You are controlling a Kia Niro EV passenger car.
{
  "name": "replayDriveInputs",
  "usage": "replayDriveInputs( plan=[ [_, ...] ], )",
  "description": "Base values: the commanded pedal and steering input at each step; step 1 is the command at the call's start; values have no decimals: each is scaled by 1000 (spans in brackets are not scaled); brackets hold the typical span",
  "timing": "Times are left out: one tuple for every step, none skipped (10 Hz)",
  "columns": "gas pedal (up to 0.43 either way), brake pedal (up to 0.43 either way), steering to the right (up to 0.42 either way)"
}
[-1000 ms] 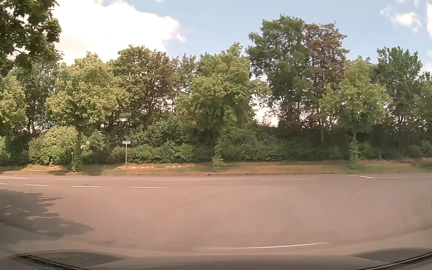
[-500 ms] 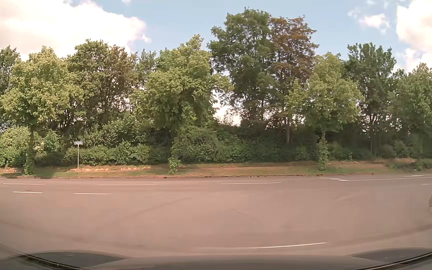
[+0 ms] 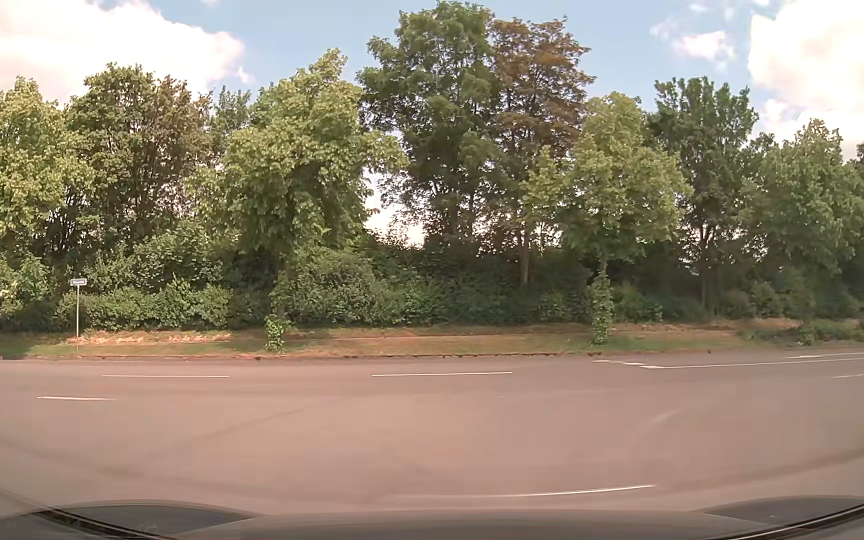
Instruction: Follow the waypoints while adhering to traffic rules and regulations
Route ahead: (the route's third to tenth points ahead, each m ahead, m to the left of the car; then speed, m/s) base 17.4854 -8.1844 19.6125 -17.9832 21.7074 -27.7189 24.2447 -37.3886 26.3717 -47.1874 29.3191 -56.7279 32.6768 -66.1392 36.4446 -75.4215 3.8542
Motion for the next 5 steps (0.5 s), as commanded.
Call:
replayDriveInputs(
  plan=[
    [169,12,190],
    [177,18,192],
    [189,12,193],
    [189,12,197],
    [209,12,206]
  ],
)
